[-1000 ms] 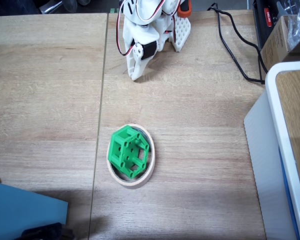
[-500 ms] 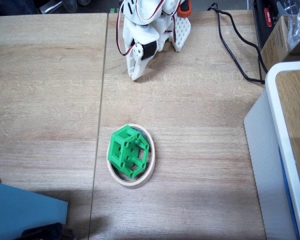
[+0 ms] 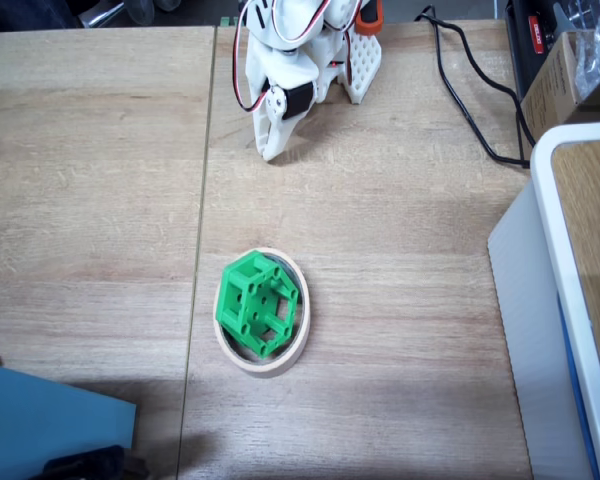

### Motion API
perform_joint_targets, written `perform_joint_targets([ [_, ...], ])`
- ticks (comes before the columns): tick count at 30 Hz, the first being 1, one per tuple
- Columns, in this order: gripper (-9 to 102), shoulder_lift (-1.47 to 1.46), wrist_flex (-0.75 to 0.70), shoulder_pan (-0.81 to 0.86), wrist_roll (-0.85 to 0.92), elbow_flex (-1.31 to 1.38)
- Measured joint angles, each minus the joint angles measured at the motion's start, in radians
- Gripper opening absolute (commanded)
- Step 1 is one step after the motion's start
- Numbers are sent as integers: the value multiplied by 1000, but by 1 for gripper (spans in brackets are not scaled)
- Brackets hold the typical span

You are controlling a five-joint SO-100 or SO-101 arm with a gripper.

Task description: Grasp a component and put it in the bin.

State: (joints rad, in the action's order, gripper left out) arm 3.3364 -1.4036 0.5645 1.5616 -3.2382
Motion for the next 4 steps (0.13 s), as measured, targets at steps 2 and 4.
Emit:
perform_joint_targets([
  [2,0,0,0,0,0,0],
  [4,0,0,0,0,0,0],
])
